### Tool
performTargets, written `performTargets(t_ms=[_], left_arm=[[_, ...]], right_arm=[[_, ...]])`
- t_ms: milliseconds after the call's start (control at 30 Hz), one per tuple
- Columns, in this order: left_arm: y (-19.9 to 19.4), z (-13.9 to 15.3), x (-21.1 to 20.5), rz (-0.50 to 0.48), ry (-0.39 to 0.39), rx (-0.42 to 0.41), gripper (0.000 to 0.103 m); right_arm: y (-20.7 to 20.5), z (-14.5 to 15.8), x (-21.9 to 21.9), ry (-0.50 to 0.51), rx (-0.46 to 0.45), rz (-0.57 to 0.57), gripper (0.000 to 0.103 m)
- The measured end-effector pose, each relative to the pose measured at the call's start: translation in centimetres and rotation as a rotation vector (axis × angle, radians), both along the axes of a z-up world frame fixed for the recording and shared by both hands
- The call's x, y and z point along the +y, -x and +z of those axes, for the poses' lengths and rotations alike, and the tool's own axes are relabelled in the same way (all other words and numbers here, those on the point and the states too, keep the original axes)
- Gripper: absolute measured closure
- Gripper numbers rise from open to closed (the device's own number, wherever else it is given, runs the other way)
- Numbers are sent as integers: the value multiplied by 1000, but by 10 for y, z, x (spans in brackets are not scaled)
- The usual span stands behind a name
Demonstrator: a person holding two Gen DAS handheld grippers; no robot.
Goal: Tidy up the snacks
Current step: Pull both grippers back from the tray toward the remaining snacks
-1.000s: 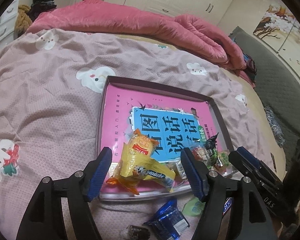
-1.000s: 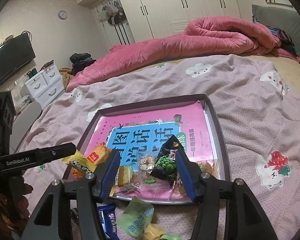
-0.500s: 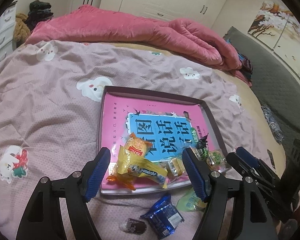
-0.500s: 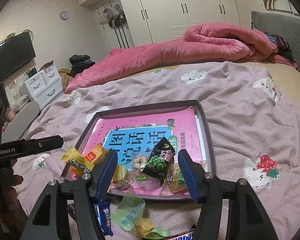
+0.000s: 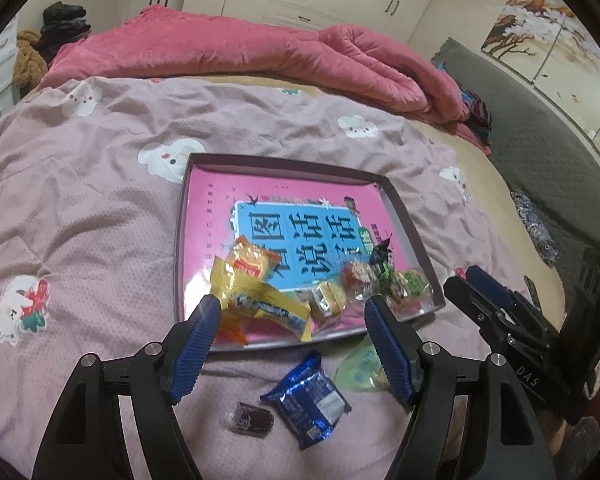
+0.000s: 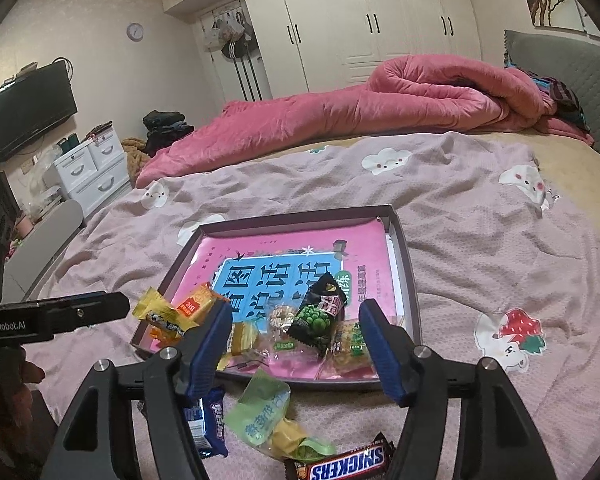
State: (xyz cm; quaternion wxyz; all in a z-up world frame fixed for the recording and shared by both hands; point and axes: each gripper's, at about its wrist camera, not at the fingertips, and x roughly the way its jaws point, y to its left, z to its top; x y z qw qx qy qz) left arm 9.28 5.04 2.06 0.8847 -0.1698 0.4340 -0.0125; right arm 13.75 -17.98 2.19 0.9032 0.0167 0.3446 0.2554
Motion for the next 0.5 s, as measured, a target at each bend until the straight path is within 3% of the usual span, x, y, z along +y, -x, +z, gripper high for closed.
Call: performTargets(t_ms=[500], left_arm=[[17, -7, -12, -18, -38, 40, 27]], right_arm=[[18, 2, -4, 25, -4, 18, 34]])
